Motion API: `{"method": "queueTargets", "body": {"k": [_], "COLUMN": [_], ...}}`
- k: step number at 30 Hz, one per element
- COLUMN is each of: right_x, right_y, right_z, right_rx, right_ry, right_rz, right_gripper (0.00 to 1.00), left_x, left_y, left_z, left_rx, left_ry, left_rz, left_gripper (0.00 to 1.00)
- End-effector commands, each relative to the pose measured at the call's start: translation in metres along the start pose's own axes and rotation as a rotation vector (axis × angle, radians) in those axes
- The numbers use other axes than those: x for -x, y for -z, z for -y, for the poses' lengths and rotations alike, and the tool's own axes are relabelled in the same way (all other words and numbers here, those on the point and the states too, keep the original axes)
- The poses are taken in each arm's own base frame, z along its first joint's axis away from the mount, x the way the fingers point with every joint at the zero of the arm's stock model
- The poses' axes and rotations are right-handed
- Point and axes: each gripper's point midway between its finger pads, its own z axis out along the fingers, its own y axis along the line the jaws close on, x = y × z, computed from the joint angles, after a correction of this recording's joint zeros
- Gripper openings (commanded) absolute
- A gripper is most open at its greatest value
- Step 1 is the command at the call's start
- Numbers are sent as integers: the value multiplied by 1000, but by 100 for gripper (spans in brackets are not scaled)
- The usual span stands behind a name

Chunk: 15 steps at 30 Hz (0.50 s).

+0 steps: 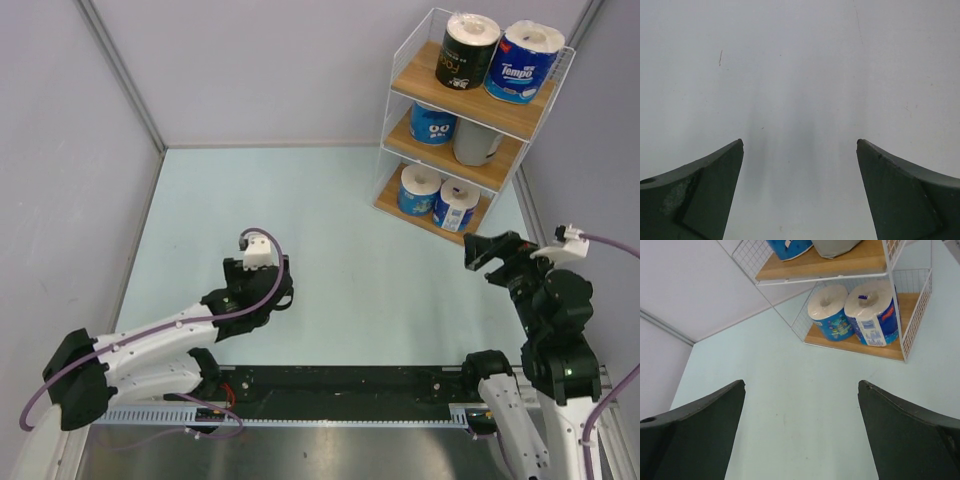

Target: Place and organize the paper towels onto the shelf

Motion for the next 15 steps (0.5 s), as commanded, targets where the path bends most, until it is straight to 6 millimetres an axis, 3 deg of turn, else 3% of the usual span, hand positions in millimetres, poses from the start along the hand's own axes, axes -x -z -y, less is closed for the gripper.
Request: {"method": "queueTargets", "body": {"k": [1,7,15], "right_x": [-15,-57,-58], "right_y": [21,30,31], "right_z": [4,17,8], "right_rx": [13,11,60], "right_ry": [-45,-93,-90], "right_rz": [-14,-98,-108], "right_gripper": [100,100,100], "left_x": [10,14,17], "left_y": [7,18,25], "left_z": [-5,-8,-19], "left_rx": [-13,-92,-93], "left_ry": [57,132,167], "left_rz": [37,77,100], "left_gripper": [100,100,100]}}
